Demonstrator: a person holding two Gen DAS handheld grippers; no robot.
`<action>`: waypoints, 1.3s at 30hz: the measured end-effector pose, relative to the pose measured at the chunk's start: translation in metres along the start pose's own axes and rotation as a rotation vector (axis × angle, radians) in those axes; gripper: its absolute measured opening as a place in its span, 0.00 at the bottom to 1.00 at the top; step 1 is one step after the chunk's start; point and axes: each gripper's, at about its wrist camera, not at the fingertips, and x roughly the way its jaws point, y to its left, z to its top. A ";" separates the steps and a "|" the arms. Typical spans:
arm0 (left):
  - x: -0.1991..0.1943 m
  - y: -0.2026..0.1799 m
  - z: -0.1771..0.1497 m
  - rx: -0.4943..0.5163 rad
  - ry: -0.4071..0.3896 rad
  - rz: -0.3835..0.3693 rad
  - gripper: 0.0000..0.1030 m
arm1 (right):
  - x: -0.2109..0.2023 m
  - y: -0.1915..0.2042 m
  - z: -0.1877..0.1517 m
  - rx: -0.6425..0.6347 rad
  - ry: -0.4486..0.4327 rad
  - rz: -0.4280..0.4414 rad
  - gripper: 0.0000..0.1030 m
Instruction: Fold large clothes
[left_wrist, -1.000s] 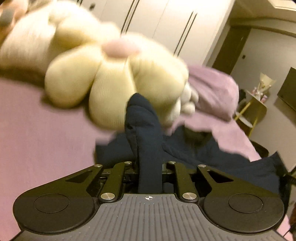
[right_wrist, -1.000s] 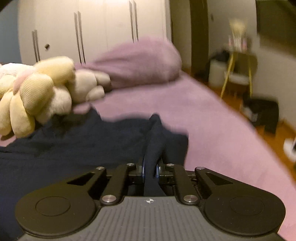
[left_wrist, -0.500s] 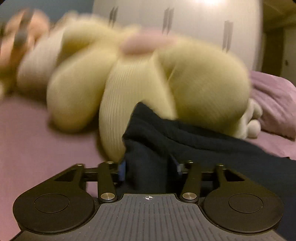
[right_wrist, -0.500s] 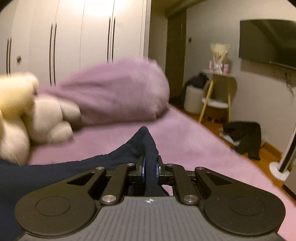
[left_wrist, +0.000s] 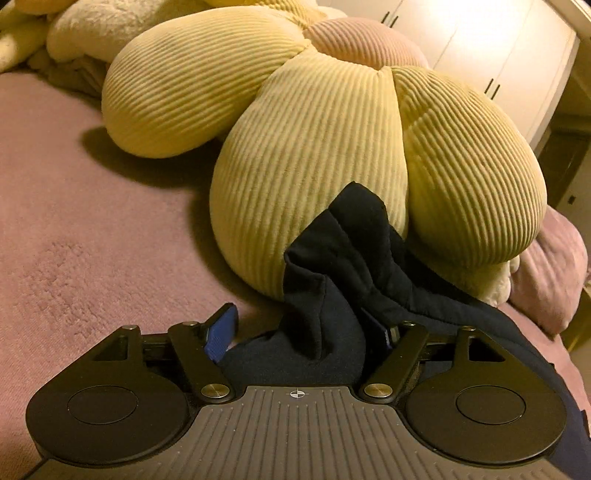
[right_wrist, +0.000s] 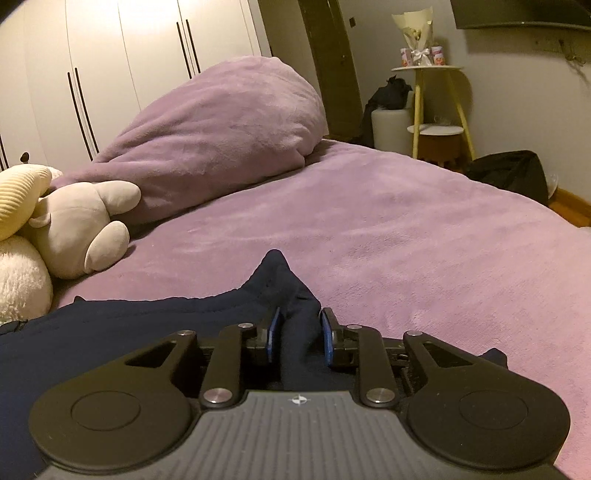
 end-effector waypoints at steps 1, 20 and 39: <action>0.000 0.001 -0.001 -0.004 -0.005 -0.003 0.77 | 0.000 -0.001 0.000 0.004 -0.002 0.003 0.22; -0.159 0.050 -0.030 0.102 0.308 -0.050 0.96 | -0.078 -0.066 0.007 0.308 0.093 0.120 0.59; -0.173 0.084 -0.048 -0.249 0.442 -0.142 0.79 | -0.167 -0.146 -0.090 0.737 0.317 0.326 0.53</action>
